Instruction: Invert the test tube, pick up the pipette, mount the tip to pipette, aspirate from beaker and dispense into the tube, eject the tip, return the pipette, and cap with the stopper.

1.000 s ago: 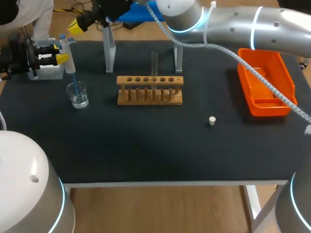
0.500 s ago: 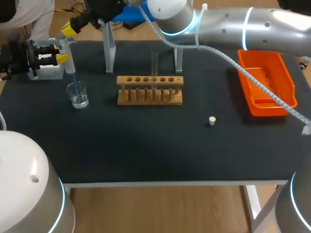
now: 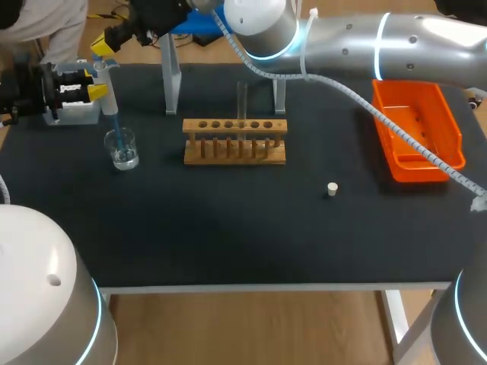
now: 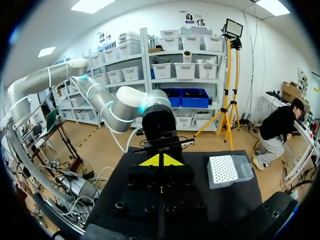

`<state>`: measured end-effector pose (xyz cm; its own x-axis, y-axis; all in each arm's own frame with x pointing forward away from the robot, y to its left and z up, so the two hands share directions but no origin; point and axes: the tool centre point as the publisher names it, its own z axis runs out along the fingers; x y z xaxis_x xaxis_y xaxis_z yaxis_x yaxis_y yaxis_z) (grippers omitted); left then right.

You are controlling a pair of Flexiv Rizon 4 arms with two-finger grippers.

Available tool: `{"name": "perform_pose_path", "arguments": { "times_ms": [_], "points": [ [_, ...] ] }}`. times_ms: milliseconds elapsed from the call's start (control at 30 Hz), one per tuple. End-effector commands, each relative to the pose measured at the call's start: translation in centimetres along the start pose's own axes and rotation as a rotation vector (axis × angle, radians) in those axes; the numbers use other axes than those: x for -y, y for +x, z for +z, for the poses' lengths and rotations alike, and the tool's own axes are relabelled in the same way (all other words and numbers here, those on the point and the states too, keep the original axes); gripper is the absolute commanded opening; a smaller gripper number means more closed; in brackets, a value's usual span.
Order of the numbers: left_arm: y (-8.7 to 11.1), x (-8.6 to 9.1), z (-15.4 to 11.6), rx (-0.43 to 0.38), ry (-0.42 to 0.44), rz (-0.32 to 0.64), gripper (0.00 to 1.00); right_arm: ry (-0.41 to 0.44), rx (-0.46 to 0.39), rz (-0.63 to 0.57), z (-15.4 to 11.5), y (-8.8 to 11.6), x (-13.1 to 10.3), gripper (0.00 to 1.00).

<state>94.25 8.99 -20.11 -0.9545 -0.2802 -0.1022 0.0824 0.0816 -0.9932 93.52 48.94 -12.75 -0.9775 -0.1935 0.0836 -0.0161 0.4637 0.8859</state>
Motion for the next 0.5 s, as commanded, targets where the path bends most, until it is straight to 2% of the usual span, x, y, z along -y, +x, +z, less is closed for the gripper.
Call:
{"name": "perform_pose_path", "arguments": {
  "times_ms": [33, 500],
  "points": [
    [0.01, -0.02, -0.05, -0.001, 0.002, 0.001, 0.00, 0.009, 0.004, 0.004, 0.23, -0.25, 0.10, 0.00],
    [0.01, -0.02, -0.05, -0.001, 0.002, 0.001, 0.00, 0.023, 0.024, 0.014, 0.38, -0.80, 0.55, 0.00]
  ]
}}
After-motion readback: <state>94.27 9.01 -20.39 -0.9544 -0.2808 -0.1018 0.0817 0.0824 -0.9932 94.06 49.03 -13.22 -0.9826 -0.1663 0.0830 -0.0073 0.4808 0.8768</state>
